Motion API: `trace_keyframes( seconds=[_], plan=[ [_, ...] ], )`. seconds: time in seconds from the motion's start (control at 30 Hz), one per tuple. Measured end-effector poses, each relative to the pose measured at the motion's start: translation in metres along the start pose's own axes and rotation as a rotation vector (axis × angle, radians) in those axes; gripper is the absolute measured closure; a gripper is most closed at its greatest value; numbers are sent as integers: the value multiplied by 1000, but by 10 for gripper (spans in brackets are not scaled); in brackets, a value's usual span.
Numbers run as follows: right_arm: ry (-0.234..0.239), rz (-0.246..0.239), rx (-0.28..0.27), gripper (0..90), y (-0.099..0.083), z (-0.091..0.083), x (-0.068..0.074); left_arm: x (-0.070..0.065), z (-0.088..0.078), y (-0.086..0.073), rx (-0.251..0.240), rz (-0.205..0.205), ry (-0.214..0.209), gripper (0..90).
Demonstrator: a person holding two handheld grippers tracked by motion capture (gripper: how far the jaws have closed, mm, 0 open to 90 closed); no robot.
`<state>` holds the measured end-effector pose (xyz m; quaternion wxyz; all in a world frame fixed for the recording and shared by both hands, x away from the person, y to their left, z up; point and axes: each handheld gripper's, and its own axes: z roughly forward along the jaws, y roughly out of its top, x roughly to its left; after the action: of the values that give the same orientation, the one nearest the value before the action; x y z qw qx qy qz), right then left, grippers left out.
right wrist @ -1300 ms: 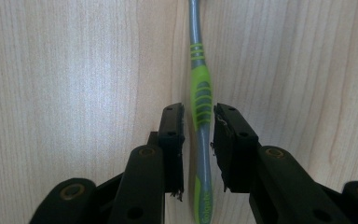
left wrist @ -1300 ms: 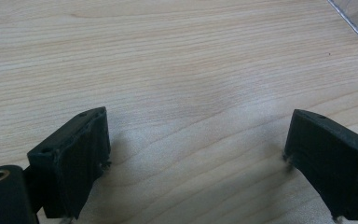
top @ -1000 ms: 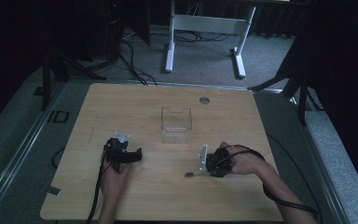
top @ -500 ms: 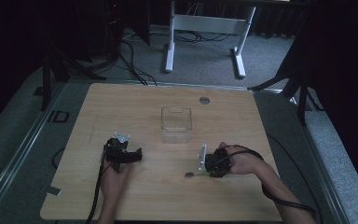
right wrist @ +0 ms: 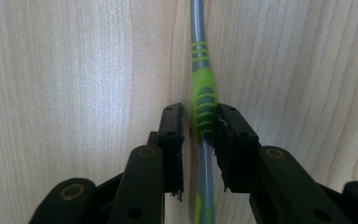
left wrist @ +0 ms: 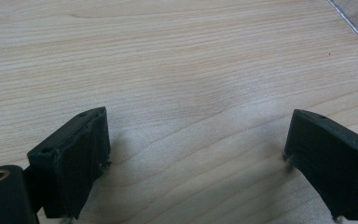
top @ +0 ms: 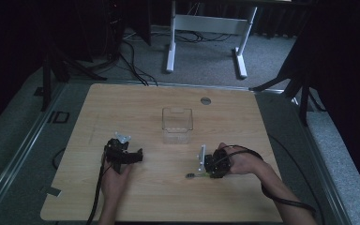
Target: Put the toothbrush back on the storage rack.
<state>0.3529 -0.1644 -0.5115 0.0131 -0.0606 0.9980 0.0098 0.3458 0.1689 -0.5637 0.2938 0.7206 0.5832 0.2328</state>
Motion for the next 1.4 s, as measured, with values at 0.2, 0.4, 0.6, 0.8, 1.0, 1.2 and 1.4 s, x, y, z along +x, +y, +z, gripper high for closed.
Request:
trace_keyframes(
  seconds=[0.2, 0.4, 0.6, 0.8, 1.0, 1.2, 1.4],
  plan=[
    [0, -8, 9, 728, 2, 2, 0, 0, 0, 0, 1, 1, 0, 71],
    [1, -14, 22, 729, 4, 5, 1, 0, 0, 0, 1, 1, 0, 71],
    [8, -12, 19, 732, 4, 5, 0, 0, 0, 0, 1, 1, 0, 71],
    [4, -12, 28, 735, 5, 5, -1, 0, 0, 0, 1, 1, 0, 71],
    [14, -16, 30, 757, 5, 6, -1, 0, 0, 0, 1, 1, 0, 71],
    [13, -15, 28, 775, 5, 5, -2, 0, 0, 0, 1, 1, 0, 71],
    [10, -17, 30, 781, 5, 5, -1, 0, 0, 0, 1, 2, 0, 71]
  ],
)
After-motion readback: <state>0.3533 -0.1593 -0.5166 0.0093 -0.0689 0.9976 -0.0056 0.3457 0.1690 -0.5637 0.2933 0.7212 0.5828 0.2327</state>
